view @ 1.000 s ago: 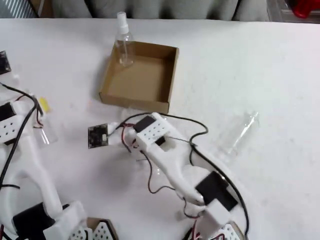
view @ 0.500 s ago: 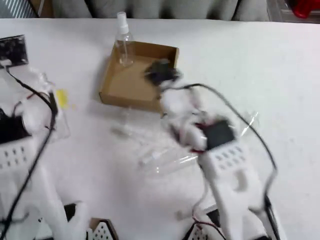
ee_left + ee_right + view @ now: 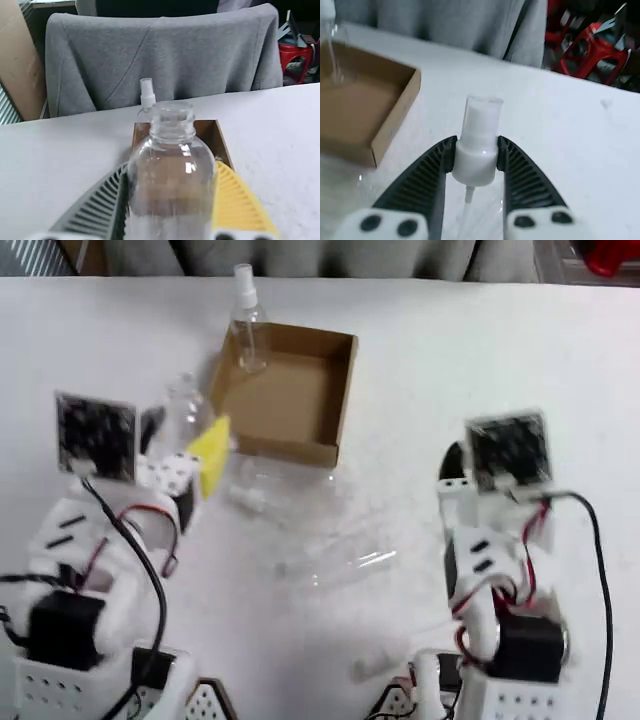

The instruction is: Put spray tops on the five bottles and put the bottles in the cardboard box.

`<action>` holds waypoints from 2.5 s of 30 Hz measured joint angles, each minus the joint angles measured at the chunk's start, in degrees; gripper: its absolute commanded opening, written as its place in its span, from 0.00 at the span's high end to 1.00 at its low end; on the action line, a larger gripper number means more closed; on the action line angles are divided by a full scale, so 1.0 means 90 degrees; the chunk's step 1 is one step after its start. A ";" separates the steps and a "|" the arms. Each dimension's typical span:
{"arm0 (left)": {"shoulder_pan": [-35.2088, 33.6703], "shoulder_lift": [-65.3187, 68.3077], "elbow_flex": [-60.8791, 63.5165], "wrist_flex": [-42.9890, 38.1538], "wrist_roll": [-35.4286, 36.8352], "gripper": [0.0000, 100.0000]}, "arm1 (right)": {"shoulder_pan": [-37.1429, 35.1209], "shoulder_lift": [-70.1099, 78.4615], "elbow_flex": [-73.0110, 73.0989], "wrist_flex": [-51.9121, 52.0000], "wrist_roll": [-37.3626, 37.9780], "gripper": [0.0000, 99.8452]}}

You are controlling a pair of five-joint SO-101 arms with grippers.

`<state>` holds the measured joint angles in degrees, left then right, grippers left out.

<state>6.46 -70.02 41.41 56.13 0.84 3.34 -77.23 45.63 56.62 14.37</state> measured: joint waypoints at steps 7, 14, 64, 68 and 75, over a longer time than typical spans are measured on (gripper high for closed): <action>0.0537 -0.1270 0.1504 -0.0996 0.0000 0.98 | 0.0127 -0.0879 0.0410 -0.1768 -0.1934 0.98; 0.1055 -0.1397 0.2188 -0.1504 0.0000 0.98 | -0.0107 -0.0957 0.0410 -0.3673 -0.3643 0.98; 0.1133 -0.3761 0.5148 -0.3126 -0.0576 0.98 | -0.4728 0.1856 -0.1309 -0.5031 -0.1963 0.98; 0.1133 -0.3761 0.5148 -0.3126 -0.0576 0.98 | -0.4718 0.2012 -0.1299 -0.5402 -0.1963 0.98; 0.1123 -0.3761 0.5148 -0.3126 -0.0576 0.98 | -0.4708 0.2598 -0.1299 -0.5695 -0.1963 0.98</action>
<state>16.57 -103.87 87.74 28.00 -4.35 -39.03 -53.85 33.93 5.36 -3.30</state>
